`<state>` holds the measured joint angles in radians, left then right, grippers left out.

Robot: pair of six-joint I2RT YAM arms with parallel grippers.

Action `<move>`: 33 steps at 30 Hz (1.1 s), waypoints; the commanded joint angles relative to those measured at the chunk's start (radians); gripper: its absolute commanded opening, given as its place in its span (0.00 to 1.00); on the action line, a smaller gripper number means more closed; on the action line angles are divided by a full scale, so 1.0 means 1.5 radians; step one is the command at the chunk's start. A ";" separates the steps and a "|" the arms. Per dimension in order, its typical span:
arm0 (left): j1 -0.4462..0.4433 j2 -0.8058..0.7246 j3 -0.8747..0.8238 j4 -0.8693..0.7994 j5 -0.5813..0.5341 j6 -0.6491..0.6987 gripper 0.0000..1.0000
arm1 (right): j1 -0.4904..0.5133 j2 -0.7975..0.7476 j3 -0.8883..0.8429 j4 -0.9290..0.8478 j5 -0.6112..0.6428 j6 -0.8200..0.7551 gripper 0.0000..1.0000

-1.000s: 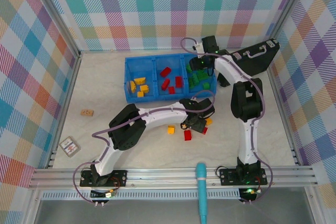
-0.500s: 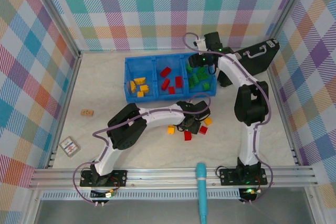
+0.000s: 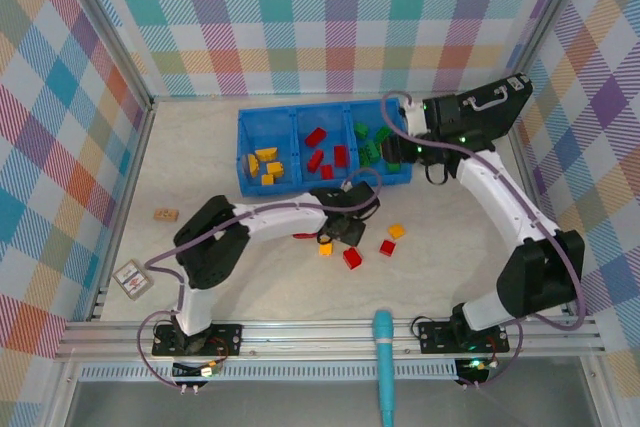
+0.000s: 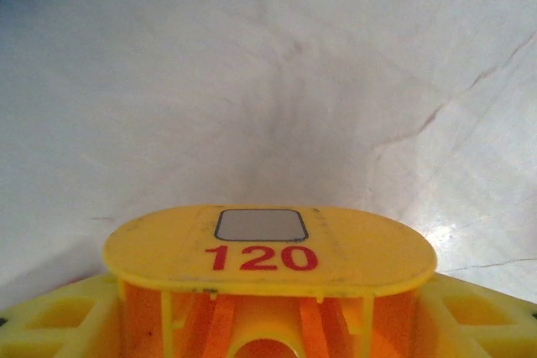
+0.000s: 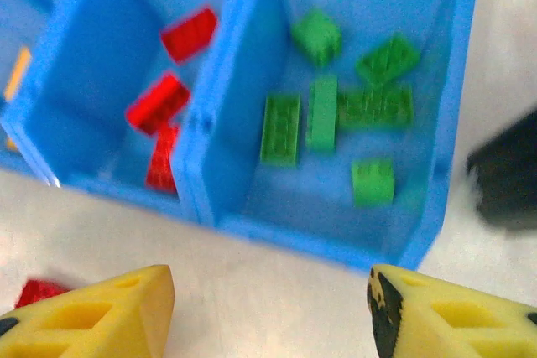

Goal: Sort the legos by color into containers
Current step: Pick up the lego from the center of the table, then place the lego in the container.

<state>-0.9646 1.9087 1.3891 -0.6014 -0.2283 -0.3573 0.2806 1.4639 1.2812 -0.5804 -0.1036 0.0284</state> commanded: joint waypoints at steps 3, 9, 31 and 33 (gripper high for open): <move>0.044 -0.156 0.014 -0.029 -0.058 0.105 0.59 | -0.005 -0.036 -0.111 -0.025 -0.044 0.074 0.62; 0.125 -0.243 0.019 -0.041 -0.086 0.171 0.60 | -0.005 -0.061 -0.216 -0.015 -0.071 0.125 0.62; 0.360 -0.118 0.012 0.060 -0.070 0.237 0.61 | 0.012 0.055 -0.259 -0.006 -0.072 0.157 0.65; 0.366 -0.094 0.018 0.066 -0.064 0.237 0.61 | 0.016 0.065 -0.254 -0.017 -0.061 0.158 0.65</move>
<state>-0.4313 1.7401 1.3972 -0.5385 -0.3489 -0.0093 0.2935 1.5379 0.8764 -0.5758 -0.2081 0.2527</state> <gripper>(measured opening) 0.622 0.651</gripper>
